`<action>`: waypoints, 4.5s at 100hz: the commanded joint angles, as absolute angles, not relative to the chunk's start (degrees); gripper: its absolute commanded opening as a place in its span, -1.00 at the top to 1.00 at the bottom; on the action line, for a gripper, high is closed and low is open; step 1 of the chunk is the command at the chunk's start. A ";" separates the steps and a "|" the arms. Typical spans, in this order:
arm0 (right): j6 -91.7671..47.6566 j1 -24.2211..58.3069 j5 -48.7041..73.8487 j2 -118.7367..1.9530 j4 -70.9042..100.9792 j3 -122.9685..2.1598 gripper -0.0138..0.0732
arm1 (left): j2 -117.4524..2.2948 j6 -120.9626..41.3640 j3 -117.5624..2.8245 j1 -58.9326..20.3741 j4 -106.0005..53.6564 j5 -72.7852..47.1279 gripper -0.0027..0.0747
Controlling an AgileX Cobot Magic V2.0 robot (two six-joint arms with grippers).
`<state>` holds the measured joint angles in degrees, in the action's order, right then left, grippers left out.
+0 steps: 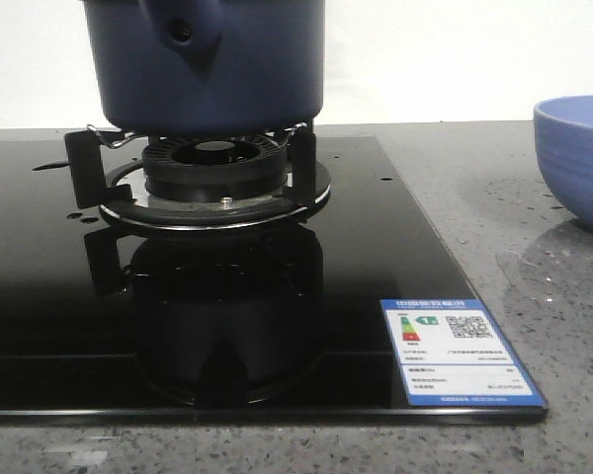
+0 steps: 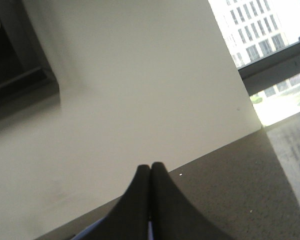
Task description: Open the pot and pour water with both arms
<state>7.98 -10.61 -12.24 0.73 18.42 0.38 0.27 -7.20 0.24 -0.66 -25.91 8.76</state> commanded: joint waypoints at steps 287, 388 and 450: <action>-24.34 3.16 48.02 -37.58 38.55 -52.21 -0.52 | -78.04 -105.67 -66.69 -9.32 -95.06 -55.76 -0.43; -24.34 3.16 49.19 -37.58 38.55 -52.21 -0.52 | -87.53 -106.68 -66.92 -12.69 -100.23 -51.78 -0.17; -24.34 3.16 49.99 -37.58 38.55 -52.21 -0.52 | -82.29 -106.68 -67.14 -10.29 -105.66 -52.97 0.29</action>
<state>-23.56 2.94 52.91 -37.03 36.95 -50.29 -87.44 -106.49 -65.12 -11.57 -98.88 -49.89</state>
